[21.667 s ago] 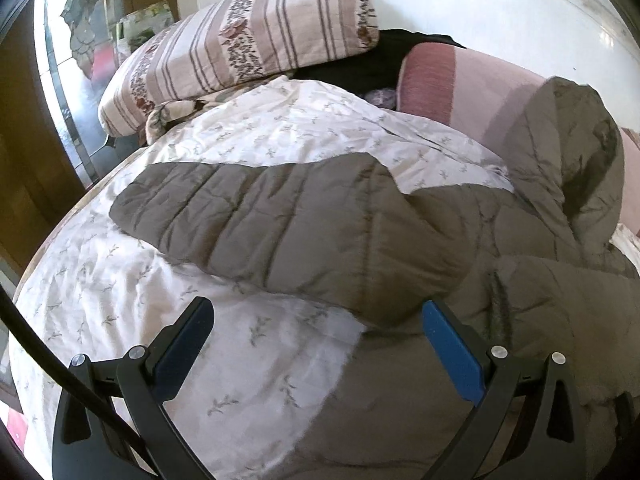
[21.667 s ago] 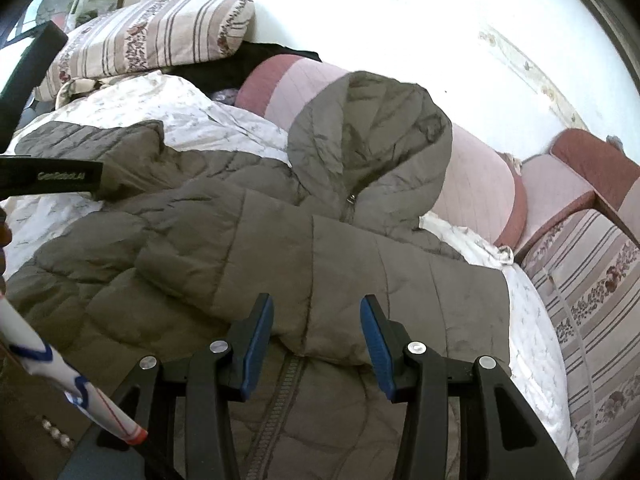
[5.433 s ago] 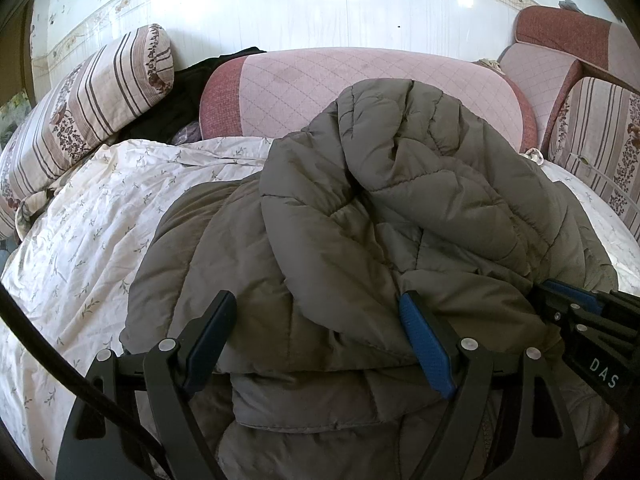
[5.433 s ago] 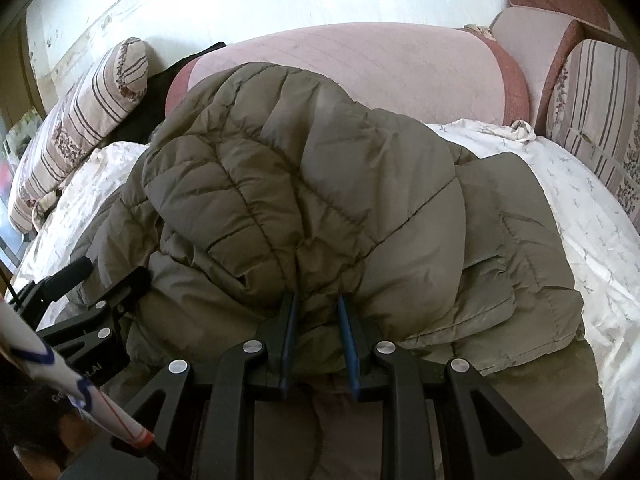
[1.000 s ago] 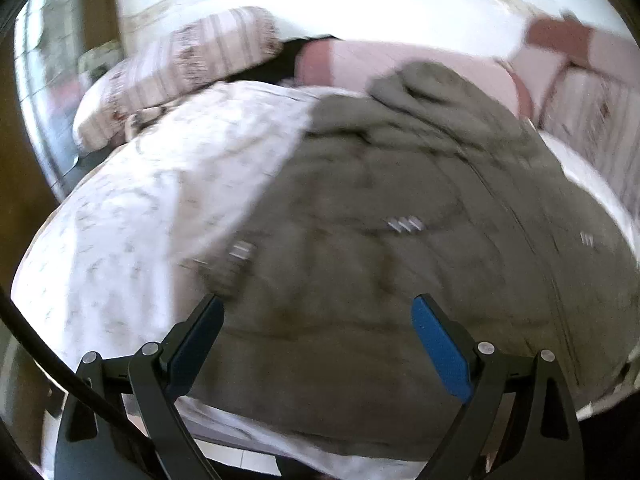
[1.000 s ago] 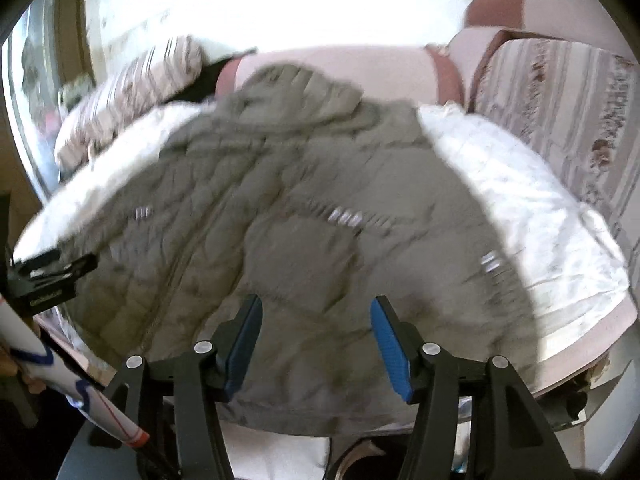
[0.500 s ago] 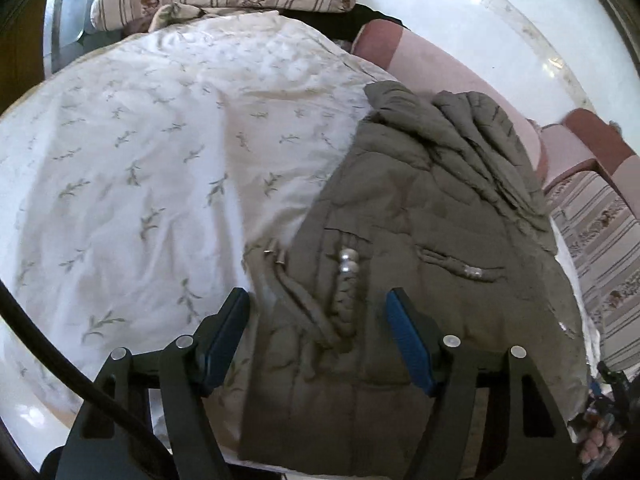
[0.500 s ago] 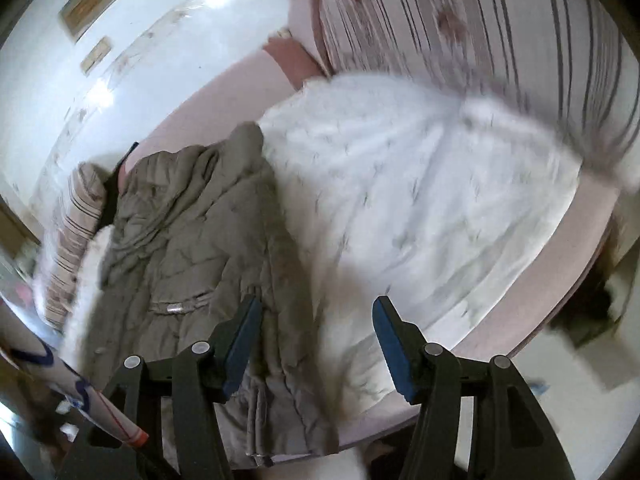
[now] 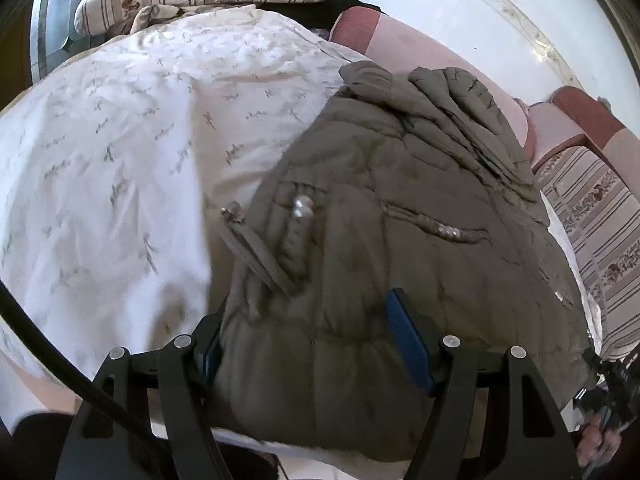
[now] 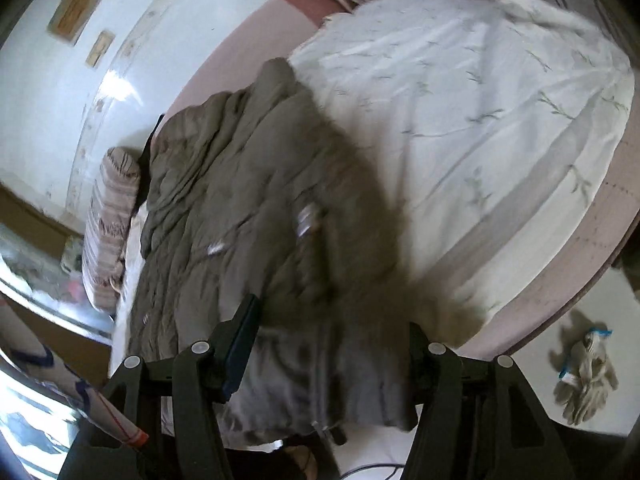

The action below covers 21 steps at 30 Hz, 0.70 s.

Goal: Fold large clothes
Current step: 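Grasp the side edge with metal-tipped drawstring using the right gripper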

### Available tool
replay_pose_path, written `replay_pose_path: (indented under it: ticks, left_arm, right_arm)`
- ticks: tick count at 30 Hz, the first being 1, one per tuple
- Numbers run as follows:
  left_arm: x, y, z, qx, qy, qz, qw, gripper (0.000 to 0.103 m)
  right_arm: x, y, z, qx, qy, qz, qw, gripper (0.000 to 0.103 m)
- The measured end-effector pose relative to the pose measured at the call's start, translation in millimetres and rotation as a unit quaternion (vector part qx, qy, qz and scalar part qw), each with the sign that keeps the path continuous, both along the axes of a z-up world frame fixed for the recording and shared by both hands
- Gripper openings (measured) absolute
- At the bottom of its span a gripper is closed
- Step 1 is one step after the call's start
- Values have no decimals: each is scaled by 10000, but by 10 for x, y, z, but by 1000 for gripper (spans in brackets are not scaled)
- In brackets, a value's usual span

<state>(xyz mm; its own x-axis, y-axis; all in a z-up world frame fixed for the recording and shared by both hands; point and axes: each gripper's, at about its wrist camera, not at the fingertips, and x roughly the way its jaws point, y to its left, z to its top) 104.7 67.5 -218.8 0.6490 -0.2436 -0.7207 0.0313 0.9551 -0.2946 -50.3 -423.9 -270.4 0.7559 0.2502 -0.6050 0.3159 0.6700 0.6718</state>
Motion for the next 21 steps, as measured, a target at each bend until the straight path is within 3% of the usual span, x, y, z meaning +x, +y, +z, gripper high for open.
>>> replay_pose_path:
  ticks: [4, 6, 8, 11, 15, 19, 21]
  left_arm:
    - [-89, -176, -2, 113, -109, -153, 9998, 70]
    - [-132, -251, 34, 507, -345, -90, 9981, 69]
    - [-155, -261, 79, 862, -587, 119, 9945, 64]
    - [-151, -349, 39, 1356, -687, 191, 9882, 64]
    - [-181, -483, -2, 1647, -775, 90, 9833, 64]
    - [-135, -566, -65, 1986, -791, 187, 9767, 77]
    - [-112, -578, -83, 2033, -798, 212, 9756, 79]
  right_arm:
    - [62, 411, 30, -263, -64, 378, 9989, 67]
    - [87, 571, 43, -500, -79, 531, 9973, 67]
    - [82, 618, 103, -936, -95, 382, 9948, 46]
    - [40, 524, 154, -946, -305, 248, 9947, 37]
    - [129, 636, 88, -1316, -67, 361, 9906, 37]
    - [185, 684, 26, -1555, 89, 417, 9869, 47]
    - [185, 734, 47, -1778, 74, 430, 9831, 49]
